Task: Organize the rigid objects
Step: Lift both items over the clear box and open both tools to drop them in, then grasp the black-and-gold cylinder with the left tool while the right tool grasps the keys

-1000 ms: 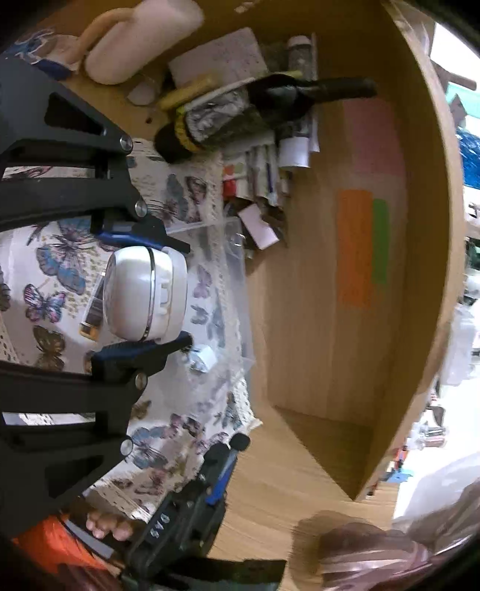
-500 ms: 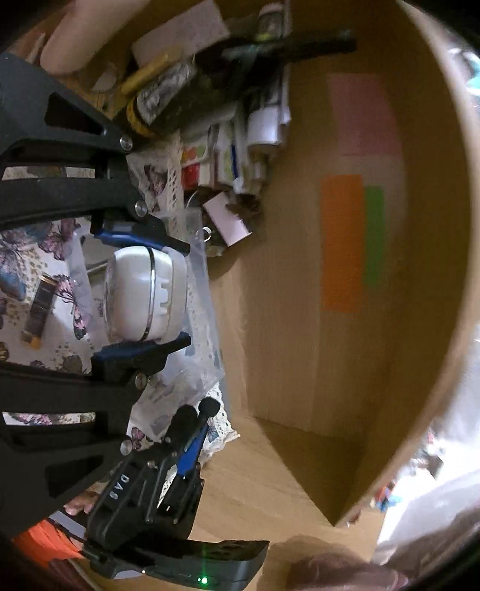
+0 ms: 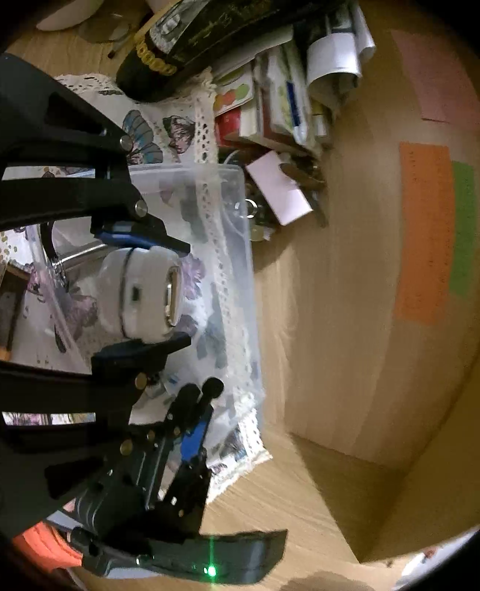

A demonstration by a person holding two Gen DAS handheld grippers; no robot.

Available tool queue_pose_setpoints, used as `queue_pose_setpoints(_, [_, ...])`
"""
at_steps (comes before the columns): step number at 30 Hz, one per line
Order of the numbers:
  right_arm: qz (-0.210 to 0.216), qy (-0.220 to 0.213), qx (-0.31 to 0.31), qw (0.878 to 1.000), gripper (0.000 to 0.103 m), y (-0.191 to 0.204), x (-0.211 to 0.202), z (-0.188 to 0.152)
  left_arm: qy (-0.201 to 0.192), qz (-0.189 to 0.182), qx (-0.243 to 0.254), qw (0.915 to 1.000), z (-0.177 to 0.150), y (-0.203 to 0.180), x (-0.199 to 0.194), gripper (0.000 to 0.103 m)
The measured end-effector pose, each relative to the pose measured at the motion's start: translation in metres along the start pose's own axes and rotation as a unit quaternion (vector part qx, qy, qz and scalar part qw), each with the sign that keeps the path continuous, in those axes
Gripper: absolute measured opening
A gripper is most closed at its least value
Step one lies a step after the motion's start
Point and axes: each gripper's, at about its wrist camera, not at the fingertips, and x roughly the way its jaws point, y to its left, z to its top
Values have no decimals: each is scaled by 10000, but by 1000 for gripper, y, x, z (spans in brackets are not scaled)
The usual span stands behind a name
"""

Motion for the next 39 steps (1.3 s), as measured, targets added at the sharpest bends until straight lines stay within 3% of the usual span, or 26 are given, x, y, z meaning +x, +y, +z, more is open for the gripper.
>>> queue_pose_setpoints(5, [-22, 94, -80, 9999, 21, 4, 5, -1, 346, 117, -66, 9993, -7, 3, 14, 41])
queue_pose_setpoints(8, [66, 27, -52, 10000, 37, 4, -4, 1, 286, 291, -106, 9991, -7, 5, 9, 42])
queue_pose_setpoints(9, [76, -51, -46, 9999, 43, 5, -10, 1, 232, 358, -101, 9990, -7, 6, 5, 46])
queue_pose_setpoints(12, [57, -259, -76, 9996, 44, 7, -28, 2, 51, 431, -181, 9989, -4, 10, -10, 66])
queue_pose_setpoints(15, [76, -489, -73, 9987, 58, 8, -50, 1, -162, 548, -143, 9983, -4, 9, -31, 74])
queue_pose_setpoints(18, [109, -678, -76, 9976, 63, 8, -71, -3, -361, 690, -170, 9968, -8, 11, -52, 97])
queue_pose_setpoints(19, [101, -720, -88, 9973, 65, 9, -77, -5, -419, 728, -205, 9963, -11, 12, -57, 101])
queue_pose_setpoints(22, [61, -868, -100, 9962, 73, 9, -95, -15, -389, 794, -194, 9959, -21, 14, -68, 101])
queue_pose_setpoints(27, [46, -814, -58, 9967, 73, 7, -108, -35, -76, 855, 36, 9963, -48, 10, -68, 101])
queue_pose_setpoints(31, [67, -561, -14, 9984, 73, 6, -104, -55, 107, 925, 113, 9956, -71, 7, -66, 101])
queue_pose_setpoints(39, [350, 160, -2, 9993, 73, 11, -85, -102, 727, 599, 397, 9948, -100, -18, -38, 101])
